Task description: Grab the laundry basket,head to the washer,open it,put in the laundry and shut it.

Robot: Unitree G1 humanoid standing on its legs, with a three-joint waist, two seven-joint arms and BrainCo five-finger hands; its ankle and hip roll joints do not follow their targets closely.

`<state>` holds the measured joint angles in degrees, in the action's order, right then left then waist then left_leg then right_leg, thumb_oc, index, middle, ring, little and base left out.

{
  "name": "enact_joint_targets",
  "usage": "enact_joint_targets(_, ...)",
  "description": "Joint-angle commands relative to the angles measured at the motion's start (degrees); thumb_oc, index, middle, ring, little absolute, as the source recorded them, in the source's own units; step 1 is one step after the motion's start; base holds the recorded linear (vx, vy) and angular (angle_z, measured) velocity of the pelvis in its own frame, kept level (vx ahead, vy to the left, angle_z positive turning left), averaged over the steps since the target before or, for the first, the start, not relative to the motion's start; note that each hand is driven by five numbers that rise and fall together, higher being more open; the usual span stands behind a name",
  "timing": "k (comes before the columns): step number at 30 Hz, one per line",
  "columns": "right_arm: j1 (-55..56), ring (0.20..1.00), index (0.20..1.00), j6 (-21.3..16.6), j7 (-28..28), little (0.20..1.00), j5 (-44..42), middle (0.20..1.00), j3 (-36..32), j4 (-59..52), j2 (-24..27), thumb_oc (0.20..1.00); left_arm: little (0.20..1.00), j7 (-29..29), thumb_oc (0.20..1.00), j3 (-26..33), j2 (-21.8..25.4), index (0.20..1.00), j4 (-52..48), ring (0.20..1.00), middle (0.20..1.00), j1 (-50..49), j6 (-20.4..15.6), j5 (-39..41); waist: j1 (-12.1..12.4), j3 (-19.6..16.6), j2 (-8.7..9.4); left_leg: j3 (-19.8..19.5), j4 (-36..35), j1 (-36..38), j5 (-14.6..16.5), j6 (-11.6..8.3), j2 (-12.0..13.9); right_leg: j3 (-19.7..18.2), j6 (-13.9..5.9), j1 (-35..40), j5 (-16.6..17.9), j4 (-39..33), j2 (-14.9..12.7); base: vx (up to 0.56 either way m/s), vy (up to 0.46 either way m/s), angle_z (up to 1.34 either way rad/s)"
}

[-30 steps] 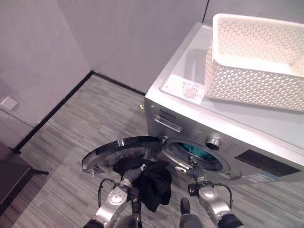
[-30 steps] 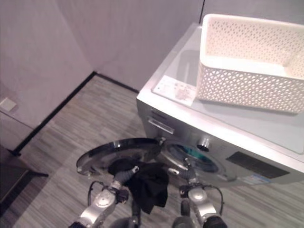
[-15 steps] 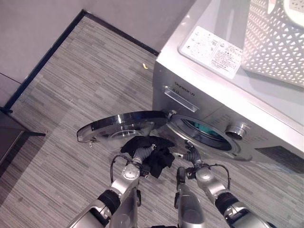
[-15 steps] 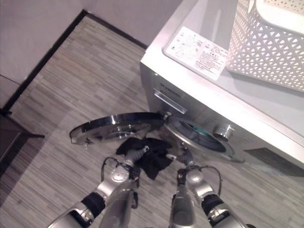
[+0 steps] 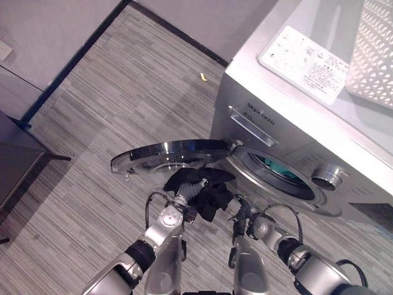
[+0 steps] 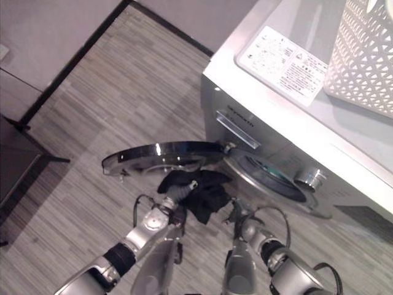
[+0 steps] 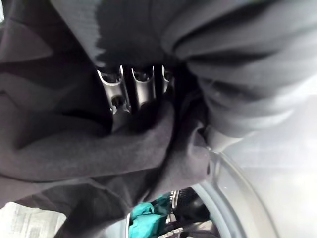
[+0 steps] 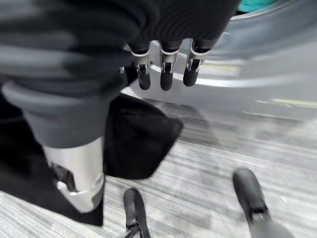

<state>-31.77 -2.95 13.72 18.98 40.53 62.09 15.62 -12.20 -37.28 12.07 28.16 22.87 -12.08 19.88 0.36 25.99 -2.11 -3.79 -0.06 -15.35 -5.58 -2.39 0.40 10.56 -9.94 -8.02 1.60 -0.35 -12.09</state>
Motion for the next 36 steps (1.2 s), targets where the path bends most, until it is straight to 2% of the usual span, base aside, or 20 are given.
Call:
enact_joint_targets(1,-4.0,1.0,1.0,0.6,2.9,1.0,1.9,1.0,1.1,1.2,-0.5,1.0,0.2,1.4,0.2,-0.9,-2.1,0.2,-7.2,0.2,0.2,0.4,-4.0,3.2,1.6,-2.7,-0.04,1.5,2.6,0.1,7.2,2.39,-1.5,-2.8,2.18,-9.7,5.3,0.4,-2.4,-0.01,0.006,0.14)
enact_joint_targets(10,-9.6,1.0,1.0,1.2,6.2,1.0,1.0,1.0,1.0,-1.6,-4.8,1.0,0.2,0.6,0.2,-1.9,-3.8,0.2,-5.9,0.2,0.2,0.1,-3.7,6.3,2.5,-3.2,-1.44,1.1,2.8,-1.0,7.0,2.45,-1.9,-2.7,2.21,-10.3,5.5,-0.1,-2.7,0.0,-0.002,0.03)
enact_joint_targets(14,-11.7,1.0,1.0,1.1,8.3,1.0,-5.9,1.0,-2.2,-1.1,-9.5,1.0,0.2,-1.6,0.2,-1.7,-4.1,0.2,-4.5,0.2,0.2,-0.5,-3.7,7.6,3.2,-3.2,-2.6,1.0,2.8,-0.9,7.1,2.58,-1.9,-2.7,2.25,-10.3,5.3,0.0,-2.7,0.0,0.0,0.0)
enact_joint_targets(17,-11.6,1.0,1.0,-0.2,7.3,1.0,-11.6,1.0,-1.8,-1.1,-14.1,1.0,0.2,-2.7,0.2,-1.7,-4.7,0.2,-2.6,0.2,0.2,-0.4,-4.0,7.8,3.4,-3.3,-3.15,0.7,2.6,-1.2,6.6,2.61,-2.2,-2.6,2.28,-10.6,5.4,0.2,-3.0,0.0,0.0,0.0)
enact_joint_targets(20,-11.5,1.0,1.0,-0.6,7.0,1.0,-12.9,1.0,-1.6,-1.1,-14.9,1.0,0.2,-3.0,0.2,-1.8,-5.1,0.2,-1.9,0.2,0.2,0.1,-4.0,7.8,3.4,-3.2,-3.25,0.7,2.5,-1.2,6.5,2.58,-2.2,-2.5,2.29,-10.6,5.4,0.2,-3.1,0.0,0.0,0.0)
enact_joint_targets(22,-10.8,1.0,1.0,-2.4,5.6,1.0,-18.5,1.0,-1.8,-0.9,-16.5,1.0,0.2,-3.8,0.2,-2.0,-5.3,0.2,-1.0,0.2,0.2,1.6,-4.7,6.6,3.3,-3.1,-3.73,0.4,2.3,-1.3,6.2,2.4,-2.3,-2.1,2.25,-10.7,5.4,0.1,-3.2,0.0,0.0,0.0)
enact_joint_targets(24,-10.3,1.0,1.0,-2.6,5.4,1.0,-20.0,1.0,-3.0,2.1,-16.5,1.0,0.2,-2.3,0.2,-1.9,-3.1,0.2,-8.4,0.2,0.2,0.8,-5.4,7.9,4.0,-2.9,-5.06,0.1,2.3,-1.5,6.2,2.3,-2.5,-1.7,2.15,-10.5,5.3,0.2,-3.4,0.0,0.008,0.02)
enact_joint_targets(27,-9.5,1.0,1.0,-3.0,4.5,1.0,-22.6,1.0,-4.7,3.1,-15.9,1.0,0.2,0.5,0.2,-2.4,-1.7,0.2,-14.1,0.2,0.2,-0.5,-5.5,11.4,4.4,-3.4,-5.69,0.0,1.9,-1.7,6.0,2.21,-2.7,-1.5,1.98,-10.6,5.4,0.0,-3.6,0.0,0.018,0.09)
enact_joint_targets(28,-8.9,0.884,0.884,-3.0,4.2,0.884,-23.5,0.884,-4.7,3.1,-15.5,0.884,0.2,1.1,0.2,-2.6,-1.8,0.2,-15.7,0.2,0.2,-0.3,-5.4,12.3,4.4,-3.4,-5.79,0.0,1.7,-1.7,5.9,2.18,-2.7,-1.4,1.95,-10.7,5.4,0.0,-3.7,0.01,0.014,0.08)
enact_joint_targets(29,-8.9,0.884,0.884,-3.0,4.2,0.884,-23.5,0.884,-4.7,3.1,-15.5,0.884,0.2,1.1,0.2,-2.6,-1.8,0.2,-15.7,0.2,0.2,-0.3,-5.4,12.3,4.4,-3.4,-5.79,0.0,1.7,-1.7,5.9,2.18,-2.7,-1.4,1.95,-10.7,5.4,0.0,-3.7,0.01,0.0,0.07)
enact_joint_targets(30,-8.5,0.432,0.432,-3.2,4.2,0.432,-24.0,0.432,-4.9,3.0,-15.4,0.432,0.2,1.4,0.2,-2.7,-1.9,0.2,-16.4,0.2,0.2,-0.3,-5.3,13.2,4.3,-3.5,-5.77,0.1,1.6,-1.7,5.9,2.16,-2.7,-1.3,1.94,-10.7,5.3,-0.1,-3.6,0.01,-0.004,0.03)
enact_joint_targets(31,-8.1,0.2,0.2,-3.0,4.2,0.2,-24.7,0.2,-5.1,2.7,-15.1,0.2,0.2,1.7,0.2,-3.2,-2.2,0.2,-17.0,0.2,0.2,-0.4,-5.1,14.3,4.2,-3.4,-5.76,0.0,1.5,-1.4,6.0,2.16,-2.7,-1.4,1.95,-10.5,5.2,-0.1,-3.5,0.0,0.0,0.0)
enact_joint_targets(36,-7.4,0.2,0.2,-2.9,4.7,0.2,-26.5,0.2,-6.6,3.2,-14.4,0.2,0.2,3.1,0.2,-4.4,-2.2,0.2,-21.1,0.2,0.2,-1.0,-3.8,17.8,3.7,-3.6,-5.49,0.3,1.3,-1.5,5.9,2.35,-2.8,-1.6,1.82,-10.6,5.5,-0.4,-3.6,0.01,0.004,0.03)
